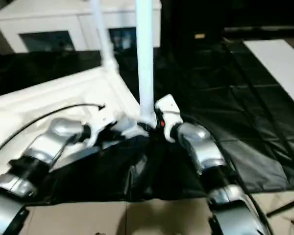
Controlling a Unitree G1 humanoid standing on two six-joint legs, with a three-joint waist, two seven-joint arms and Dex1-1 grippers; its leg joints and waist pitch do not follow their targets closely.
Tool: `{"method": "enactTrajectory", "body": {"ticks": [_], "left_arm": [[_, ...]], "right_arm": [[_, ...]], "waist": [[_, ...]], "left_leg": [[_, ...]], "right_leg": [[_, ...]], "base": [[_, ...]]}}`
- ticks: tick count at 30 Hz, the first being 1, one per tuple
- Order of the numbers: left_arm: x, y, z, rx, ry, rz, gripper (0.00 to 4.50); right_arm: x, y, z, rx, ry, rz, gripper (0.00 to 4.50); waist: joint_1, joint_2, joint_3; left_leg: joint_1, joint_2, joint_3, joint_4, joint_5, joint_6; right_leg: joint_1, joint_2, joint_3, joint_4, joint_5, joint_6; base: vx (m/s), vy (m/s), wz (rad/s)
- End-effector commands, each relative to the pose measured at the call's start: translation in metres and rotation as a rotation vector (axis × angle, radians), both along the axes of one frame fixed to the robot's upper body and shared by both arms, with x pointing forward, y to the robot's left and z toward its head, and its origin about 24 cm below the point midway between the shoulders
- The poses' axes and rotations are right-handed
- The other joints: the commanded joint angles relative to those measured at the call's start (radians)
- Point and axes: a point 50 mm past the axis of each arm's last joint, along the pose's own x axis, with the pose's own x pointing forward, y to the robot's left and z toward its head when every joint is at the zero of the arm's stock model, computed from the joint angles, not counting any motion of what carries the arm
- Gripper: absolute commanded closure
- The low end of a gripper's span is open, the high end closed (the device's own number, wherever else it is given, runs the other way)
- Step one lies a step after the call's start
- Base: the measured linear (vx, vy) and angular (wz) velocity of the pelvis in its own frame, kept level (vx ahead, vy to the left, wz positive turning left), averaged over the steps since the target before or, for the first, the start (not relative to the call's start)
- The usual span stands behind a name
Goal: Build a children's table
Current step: Rotate leg to tighten
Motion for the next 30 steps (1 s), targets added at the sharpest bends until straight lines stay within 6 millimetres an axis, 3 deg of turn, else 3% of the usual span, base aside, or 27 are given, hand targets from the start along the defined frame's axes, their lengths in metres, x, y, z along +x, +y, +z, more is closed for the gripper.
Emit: {"method": "enactTrajectory", "body": {"ticks": [1,3,4,7,11,16,19,24,30], "left_arm": [[-0.011,0.005,0.001,0.041,0.015,-0.138,4.50],[-0.012,0.006,0.002,0.036,0.017,-0.152,4.50],[-0.014,0.008,0.003,0.026,0.023,-0.165,4.50],[-0.016,0.010,0.005,0.024,0.026,-0.180,4.50],[-0.016,0.011,0.004,0.029,0.027,-0.186,4.50],[-0.018,0.012,0.002,0.030,0.033,-0.195,4.50],[-0.019,0.012,0.001,0.031,0.035,-0.193,4.50],[-0.019,0.013,0.001,0.031,0.037,-0.189,4.50],[-0.021,0.013,-0.003,0.026,0.043,-0.176,4.50]], "right_arm": [[-0.017,-0.007,0.001,-0.042,0.021,0.170,0.55],[-0.019,-0.007,0.001,-0.034,0.022,0.183,0.55],[-0.020,-0.008,0.001,-0.039,0.014,0.197,0.55],[-0.021,-0.009,0.002,-0.050,0.012,0.208,0.55],[-0.018,-0.006,0.004,-0.027,0.006,0.209,0.55],[-0.014,-0.004,0.005,0.013,0.010,0.208,0.93],[-0.013,-0.004,0.001,0.010,0.023,0.203,1.16],[-0.013,-0.002,-0.003,0.012,0.031,0.205,1.61],[-0.011,-0.001,-0.010,0.042,0.030,0.137,1.75]], "waist": [[0.009,0.004,-0.075],[0.012,0.004,-0.071],[0.012,0.010,-0.067],[0.012,0.009,-0.063],[0.009,0.009,-0.065],[0.004,0.010,-0.074],[0.005,0.007,-0.075],[0.004,0.007,-0.073],[0.000,0.007,-0.076]], "left_leg": [[0.021,0.057,-0.005,-0.046,0.092,0.233],[0.016,0.058,-0.003,-0.051,0.061,0.215],[0.016,0.057,-0.002,-0.055,0.020,0.179],[0.016,0.056,0.000,-0.061,-0.049,0.127],[0.014,0.052,0.004,-0.061,-0.046,0.098],[0.009,0.047,0.005,-0.048,0.041,0.126],[0.009,0.048,0.006,-0.047,0.040,0.139],[0.011,0.050,0.006,-0.047,0.021,0.133],[0.009,0.048,0.006,-0.043,0.044,0.143]], "right_leg": [[0.070,-0.061,0.047,-0.034,0.232,-0.311],[0.071,-0.063,0.051,-0.034,0.200,-0.312],[0.069,-0.063,0.050,-0.039,0.136,-0.309],[0.070,-0.064,0.055,-0.045,0.058,-0.303],[0.073,-0.062,0.055,-0.043,0.071,-0.289],[0.074,-0.058,0.051,-0.029,0.187,-0.293],[0.074,-0.059,0.051,-0.030,0.174,-0.298],[0.073,-0.058,0.051,-0.032,0.131,-0.295],[0.074,-0.058,0.050,-0.027,0.157,-0.298]], "base": [[0.000,0.000,0.00],[0.000,0.000,0.00],[0.000,0.000,0.00],[0.000,0.000,0.00],[0.000,0.000,0.00],[0.000,0.000,0.00],[0.000,0.000,0.00],[0.000,0.000,0.00],[0.000,0.000,0.00]]}}
